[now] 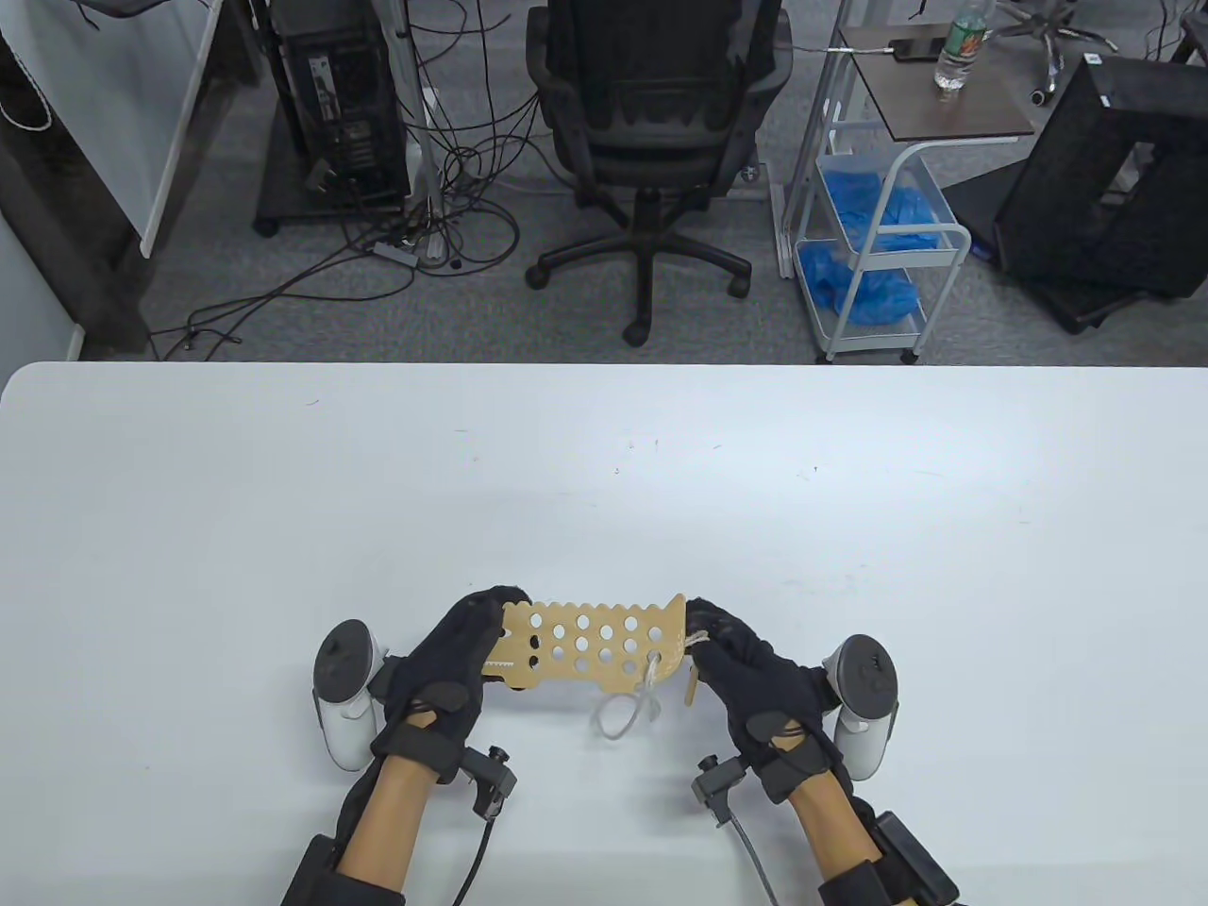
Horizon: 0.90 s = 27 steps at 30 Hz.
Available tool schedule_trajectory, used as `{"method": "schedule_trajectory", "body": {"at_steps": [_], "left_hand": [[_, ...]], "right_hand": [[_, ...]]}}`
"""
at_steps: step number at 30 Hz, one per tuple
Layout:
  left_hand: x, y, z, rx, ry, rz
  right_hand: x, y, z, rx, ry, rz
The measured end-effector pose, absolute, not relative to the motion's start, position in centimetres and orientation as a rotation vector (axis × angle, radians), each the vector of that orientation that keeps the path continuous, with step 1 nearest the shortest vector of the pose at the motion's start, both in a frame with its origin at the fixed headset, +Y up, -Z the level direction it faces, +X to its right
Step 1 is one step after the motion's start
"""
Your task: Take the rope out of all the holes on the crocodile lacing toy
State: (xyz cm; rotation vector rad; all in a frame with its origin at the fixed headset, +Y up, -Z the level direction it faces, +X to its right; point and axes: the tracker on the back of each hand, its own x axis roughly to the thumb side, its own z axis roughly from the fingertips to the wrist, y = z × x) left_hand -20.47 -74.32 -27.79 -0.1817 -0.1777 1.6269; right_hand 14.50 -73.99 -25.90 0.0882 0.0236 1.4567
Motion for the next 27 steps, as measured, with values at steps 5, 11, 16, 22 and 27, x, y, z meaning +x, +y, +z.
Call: {"method": "schedule_trajectory", "body": {"at_steps": [5,11,16,22,27], "left_hand": [[-21.0,-74.6,-27.9,-0.174,-0.147,1.630],[-21.9,-74.9,-28.0,-0.161,-0.104,1.634],[-22.7,-75.2,-28.1,-0.148,-0.069,1.633],[-23.6,-75.6,-28.2,-0.137,-0.023,1.640],[-24.3,-75.8,-28.1,-0.119,0.034,1.619]], "right_hand": [[16.3,-74.4,-26.2,-0.036,-0.014,1.410],[18.1,-74.8,-26.4,-0.143,-0.051,1.337],[19.5,-74.9,-26.5,-0.200,-0.082,1.319],[20.5,-75.4,-26.5,-0.258,-0.098,1.241],[21.1,-75.5,-26.4,-0.281,-0.120,1.179]]}}
